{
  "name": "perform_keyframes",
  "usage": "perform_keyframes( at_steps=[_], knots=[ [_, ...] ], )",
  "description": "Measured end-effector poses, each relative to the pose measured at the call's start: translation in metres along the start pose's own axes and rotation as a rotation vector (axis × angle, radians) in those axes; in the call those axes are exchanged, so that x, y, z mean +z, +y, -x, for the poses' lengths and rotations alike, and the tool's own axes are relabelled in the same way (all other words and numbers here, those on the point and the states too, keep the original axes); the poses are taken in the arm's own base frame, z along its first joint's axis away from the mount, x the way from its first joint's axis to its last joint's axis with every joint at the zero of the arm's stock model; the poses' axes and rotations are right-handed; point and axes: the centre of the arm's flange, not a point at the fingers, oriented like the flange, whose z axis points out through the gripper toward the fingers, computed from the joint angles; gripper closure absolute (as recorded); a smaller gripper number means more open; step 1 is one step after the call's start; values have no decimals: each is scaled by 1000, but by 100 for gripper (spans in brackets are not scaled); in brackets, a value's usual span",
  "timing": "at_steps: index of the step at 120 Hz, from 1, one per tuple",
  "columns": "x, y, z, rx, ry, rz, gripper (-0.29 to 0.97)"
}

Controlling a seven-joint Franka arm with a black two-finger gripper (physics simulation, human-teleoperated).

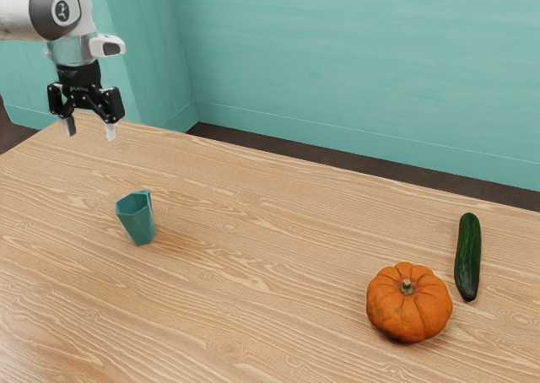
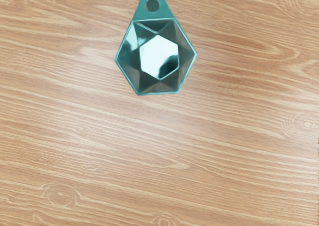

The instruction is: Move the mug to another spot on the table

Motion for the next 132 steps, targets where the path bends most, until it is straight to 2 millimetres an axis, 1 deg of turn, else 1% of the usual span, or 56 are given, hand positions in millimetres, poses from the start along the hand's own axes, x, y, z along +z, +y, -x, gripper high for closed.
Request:
perform_keyframes(
  at_steps=[10, 27, 35, 42, 50, 57, 69, 86, 115, 126, 132],
  knots=[
    [20, 4, -11, -17, -30, 12, 0],
    [57, -9, -31, -93, -76, 65, 0],
    [66, -9, -39, -117, -79, 78, 0],
    [76, -8, -53, -133, -78, 83, 0],
    [82, -5, -69, -144, -68, 85, 0],
    [89, -4, -78, -155, -68, 85, 0],
    [104, -5, -88, -177, -80, 85, 0],
    [131, -5, -103, -197, -92, 80, 0],
    [164, -8, -124, -168, -54, 52, 0],
    [174, -10, -139, -137, -28, 35, 0],
    [180, -14, -144, -126, -20, 31, 0]
  ],
)
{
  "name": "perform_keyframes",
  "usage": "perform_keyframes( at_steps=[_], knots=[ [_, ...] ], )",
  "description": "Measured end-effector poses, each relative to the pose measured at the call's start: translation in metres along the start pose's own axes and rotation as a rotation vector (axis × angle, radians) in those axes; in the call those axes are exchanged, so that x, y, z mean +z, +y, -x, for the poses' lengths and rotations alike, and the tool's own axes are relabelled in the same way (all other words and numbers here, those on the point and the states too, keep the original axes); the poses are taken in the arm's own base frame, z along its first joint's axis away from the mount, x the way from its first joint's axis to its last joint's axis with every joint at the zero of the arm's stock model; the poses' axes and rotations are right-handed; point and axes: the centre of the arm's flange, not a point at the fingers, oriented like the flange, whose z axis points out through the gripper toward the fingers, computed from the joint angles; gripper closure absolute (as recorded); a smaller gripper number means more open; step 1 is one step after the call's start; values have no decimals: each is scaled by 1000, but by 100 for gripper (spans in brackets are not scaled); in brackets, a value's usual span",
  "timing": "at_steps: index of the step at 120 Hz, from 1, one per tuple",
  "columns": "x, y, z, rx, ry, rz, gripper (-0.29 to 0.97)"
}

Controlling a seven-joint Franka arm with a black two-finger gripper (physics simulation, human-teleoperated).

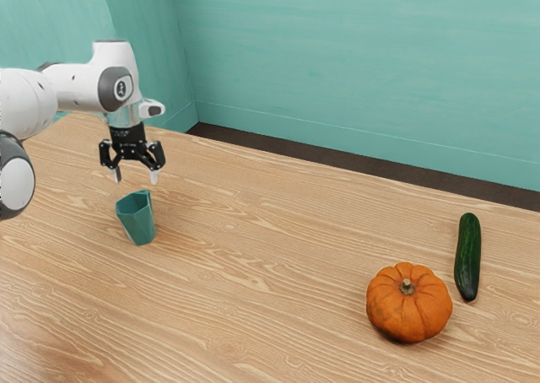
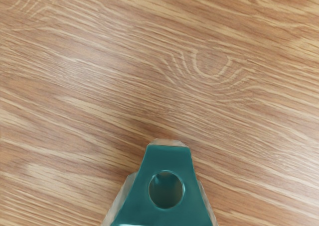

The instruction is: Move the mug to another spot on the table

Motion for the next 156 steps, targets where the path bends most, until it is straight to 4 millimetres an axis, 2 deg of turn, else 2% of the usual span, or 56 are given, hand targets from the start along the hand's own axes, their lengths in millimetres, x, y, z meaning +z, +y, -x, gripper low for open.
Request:
perform_keyframes(
  at_steps=[22, 35, 72, 111, 156],
  knots=[
    [24, -4, -15, 38, 3, -3, 0],
    [39, -3, -19, 52, -7, 3, 0],
    [65, -2, -25, 73, -17, 12, 0],
    [73, -1, -26, 85, -14, 14, 2],
    [72, 0, -26, 78, -13, 15, 25]
  ],
)
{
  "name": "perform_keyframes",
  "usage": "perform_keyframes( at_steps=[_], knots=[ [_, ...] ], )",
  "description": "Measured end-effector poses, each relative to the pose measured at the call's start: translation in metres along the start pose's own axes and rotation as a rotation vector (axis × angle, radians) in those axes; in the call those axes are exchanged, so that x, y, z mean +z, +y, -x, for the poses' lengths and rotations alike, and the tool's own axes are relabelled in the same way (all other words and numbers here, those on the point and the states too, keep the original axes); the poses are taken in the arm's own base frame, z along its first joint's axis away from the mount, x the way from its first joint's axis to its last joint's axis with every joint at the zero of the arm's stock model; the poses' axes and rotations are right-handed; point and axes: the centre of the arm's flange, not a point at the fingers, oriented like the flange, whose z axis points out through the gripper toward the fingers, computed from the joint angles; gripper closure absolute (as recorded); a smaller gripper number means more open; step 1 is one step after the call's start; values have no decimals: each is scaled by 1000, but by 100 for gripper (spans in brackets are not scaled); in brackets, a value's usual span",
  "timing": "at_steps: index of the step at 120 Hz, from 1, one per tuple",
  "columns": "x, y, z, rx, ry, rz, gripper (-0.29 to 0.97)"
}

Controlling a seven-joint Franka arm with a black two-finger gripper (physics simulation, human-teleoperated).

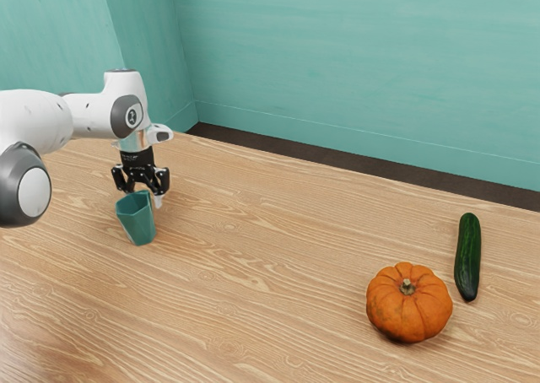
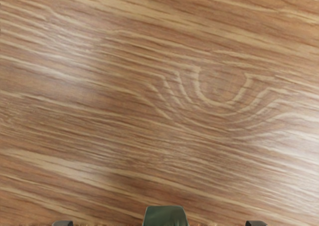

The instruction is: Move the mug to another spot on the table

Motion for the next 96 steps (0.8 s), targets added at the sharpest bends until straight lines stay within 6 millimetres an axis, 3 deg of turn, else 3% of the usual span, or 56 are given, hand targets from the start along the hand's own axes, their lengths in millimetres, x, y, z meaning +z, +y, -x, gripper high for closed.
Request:
perform_keyframes(
  at_steps=[42, 96],
  knots=[
    [-1, 1, 1, -14, -8, -4, 52],
    [-10, 8, 4, -26, -22, -12, 68]
  ],
)
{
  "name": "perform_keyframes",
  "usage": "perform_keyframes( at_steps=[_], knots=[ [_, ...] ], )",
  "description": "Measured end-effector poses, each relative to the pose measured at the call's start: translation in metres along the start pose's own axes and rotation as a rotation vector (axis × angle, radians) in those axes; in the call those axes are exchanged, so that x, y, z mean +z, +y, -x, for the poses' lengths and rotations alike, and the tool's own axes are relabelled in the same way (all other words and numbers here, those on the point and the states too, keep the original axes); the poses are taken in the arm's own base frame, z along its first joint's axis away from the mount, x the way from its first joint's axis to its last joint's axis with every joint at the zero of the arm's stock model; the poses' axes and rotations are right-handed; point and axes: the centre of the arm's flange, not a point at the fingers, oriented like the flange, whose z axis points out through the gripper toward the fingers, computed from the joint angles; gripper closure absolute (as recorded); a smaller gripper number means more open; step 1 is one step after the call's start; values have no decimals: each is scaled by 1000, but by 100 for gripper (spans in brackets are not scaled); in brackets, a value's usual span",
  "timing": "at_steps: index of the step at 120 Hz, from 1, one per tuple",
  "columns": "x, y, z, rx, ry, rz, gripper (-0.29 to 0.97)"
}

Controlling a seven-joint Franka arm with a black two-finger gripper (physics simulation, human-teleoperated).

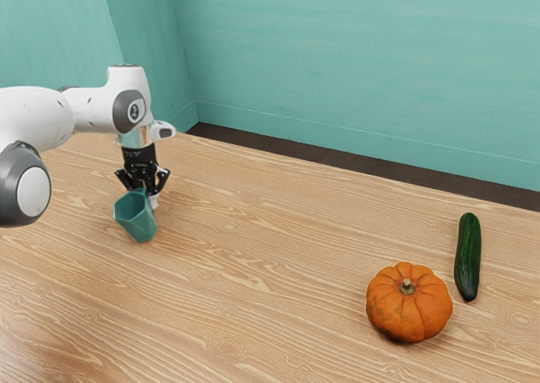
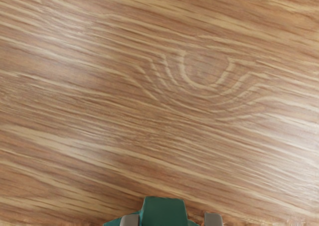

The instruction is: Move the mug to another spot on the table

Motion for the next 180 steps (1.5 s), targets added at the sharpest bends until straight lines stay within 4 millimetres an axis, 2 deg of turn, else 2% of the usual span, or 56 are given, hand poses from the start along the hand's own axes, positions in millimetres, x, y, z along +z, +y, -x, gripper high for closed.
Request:
perform_keyframes(
  at_steps=[20, 36, 47, 79, 92, 136, 148, 172, 180],
  knots=[
    [-3, 12, 6, 2, -42, 24, 71],
    [-17, 22, 16, 0, -74, 41, 71],
    [-23, 48, 24, 23, -111, 61, 70],
    [-21, 131, 53, 90, -246, 101, 70],
    [-17, 156, 64, 91, -291, 83, 70],
    [-3, 215, 96, 36, -403, -5, 72],
    [3, 224, 100, 17, -418, -24, 72],
    [35, 239, 109, -12, -470, -57, 72],
    [40, 241, 110, -24, -472, -62, 72]
  ],
)
